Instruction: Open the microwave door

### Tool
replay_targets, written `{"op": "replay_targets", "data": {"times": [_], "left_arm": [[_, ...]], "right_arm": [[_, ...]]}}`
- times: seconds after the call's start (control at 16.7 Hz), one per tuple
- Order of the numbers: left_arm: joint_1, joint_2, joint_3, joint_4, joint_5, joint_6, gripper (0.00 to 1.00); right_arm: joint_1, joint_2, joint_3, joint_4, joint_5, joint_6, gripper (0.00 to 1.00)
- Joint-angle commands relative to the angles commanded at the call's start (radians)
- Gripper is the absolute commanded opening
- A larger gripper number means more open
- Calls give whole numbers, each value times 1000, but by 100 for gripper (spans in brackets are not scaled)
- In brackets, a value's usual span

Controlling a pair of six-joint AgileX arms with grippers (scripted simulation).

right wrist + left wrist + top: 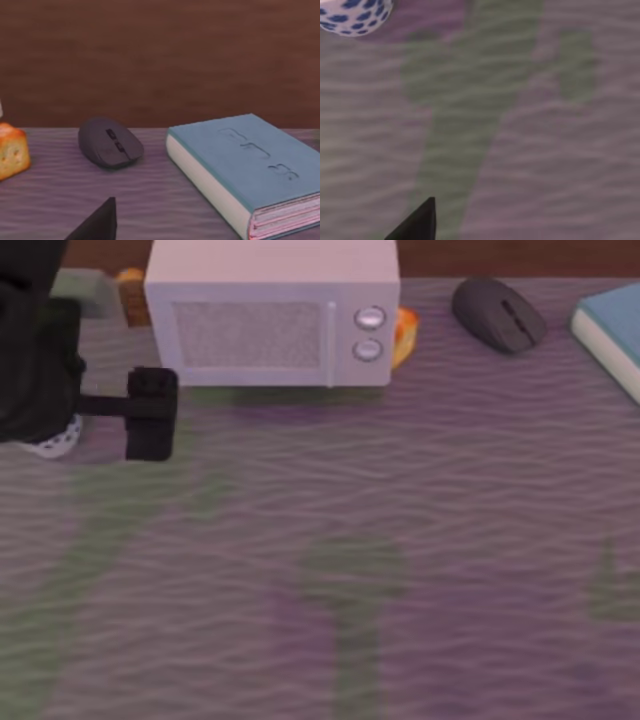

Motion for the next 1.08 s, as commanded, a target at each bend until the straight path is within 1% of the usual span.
{"op": "replay_targets", "data": {"times": [0.24, 0.48, 0.66, 0.78, 0.9, 1.08], "left_arm": [[-103, 397, 392, -233, -59, -92, 100], [-189, 701, 790, -377, -116, -192, 100], [-237, 854, 1051, -423, -152, -263, 100], [-260, 921, 1187, -432, -172, -304, 100], [-276, 964, 1282, -429, -187, -335, 100], [-287, 988, 1347, -422, -197, -359, 100]], "right_arm": [[0, 0, 0, 0, 0, 0, 100], [0, 0, 0, 0, 0, 0, 100], [0, 0, 0, 0, 0, 0, 100], [0, 0, 0, 0, 0, 0, 100], [0, 0, 0, 0, 0, 0, 100], [0, 0, 0, 0, 0, 0, 100]]}}
